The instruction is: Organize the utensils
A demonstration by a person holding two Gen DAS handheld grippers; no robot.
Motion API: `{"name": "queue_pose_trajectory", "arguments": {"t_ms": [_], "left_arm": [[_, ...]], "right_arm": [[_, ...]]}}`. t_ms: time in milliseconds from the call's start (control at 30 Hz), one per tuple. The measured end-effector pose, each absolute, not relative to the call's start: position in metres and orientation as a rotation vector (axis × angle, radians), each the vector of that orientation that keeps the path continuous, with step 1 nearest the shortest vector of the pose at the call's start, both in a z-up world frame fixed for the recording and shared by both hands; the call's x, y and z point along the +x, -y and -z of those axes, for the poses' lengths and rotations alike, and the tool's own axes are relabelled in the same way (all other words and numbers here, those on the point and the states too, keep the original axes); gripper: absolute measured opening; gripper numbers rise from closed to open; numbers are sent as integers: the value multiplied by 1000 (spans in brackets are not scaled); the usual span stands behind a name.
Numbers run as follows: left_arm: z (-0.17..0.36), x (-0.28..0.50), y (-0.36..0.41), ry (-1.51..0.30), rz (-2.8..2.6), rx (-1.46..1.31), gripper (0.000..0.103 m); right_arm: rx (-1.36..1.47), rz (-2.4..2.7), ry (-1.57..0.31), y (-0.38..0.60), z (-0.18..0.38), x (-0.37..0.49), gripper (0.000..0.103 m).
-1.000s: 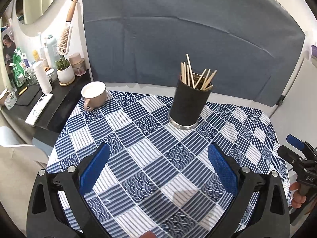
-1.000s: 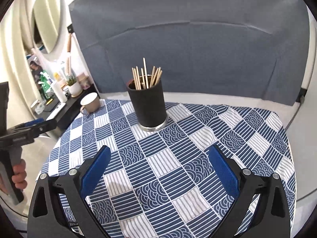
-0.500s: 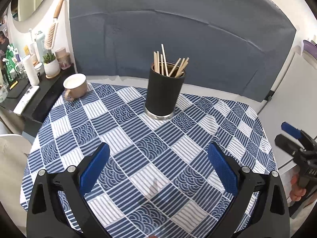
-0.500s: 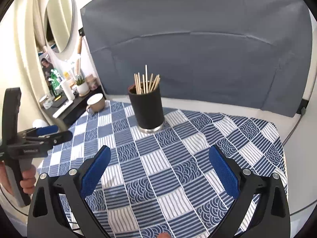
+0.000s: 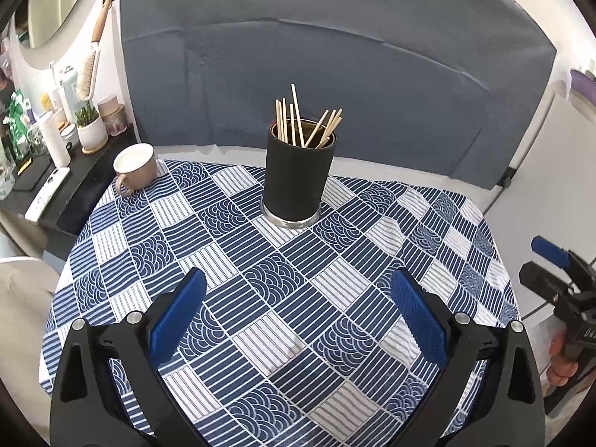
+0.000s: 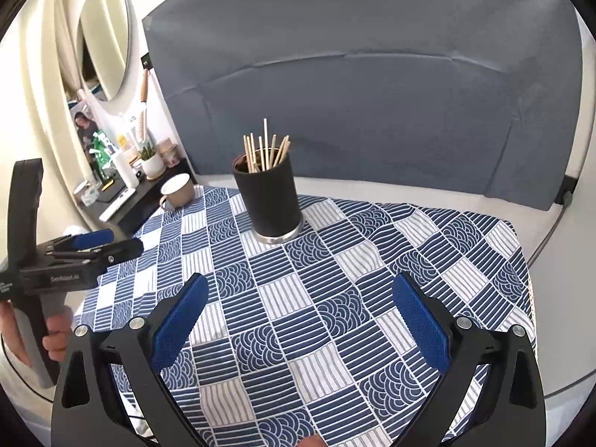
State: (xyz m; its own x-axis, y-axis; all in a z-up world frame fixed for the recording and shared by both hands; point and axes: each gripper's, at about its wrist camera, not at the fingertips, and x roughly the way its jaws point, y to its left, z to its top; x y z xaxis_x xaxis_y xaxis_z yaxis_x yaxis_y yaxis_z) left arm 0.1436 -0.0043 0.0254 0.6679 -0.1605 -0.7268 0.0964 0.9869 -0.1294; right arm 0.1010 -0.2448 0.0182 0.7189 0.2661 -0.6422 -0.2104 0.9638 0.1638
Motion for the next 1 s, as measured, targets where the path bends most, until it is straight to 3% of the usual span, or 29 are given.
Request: {"name": "queue_pose_trajectory", "arguments": {"t_ms": [1000], "left_arm": [[-25,141,10,-833,105,-103,97]], "right_arm": [[47,-309,-717,252,-13,108,95]]}}
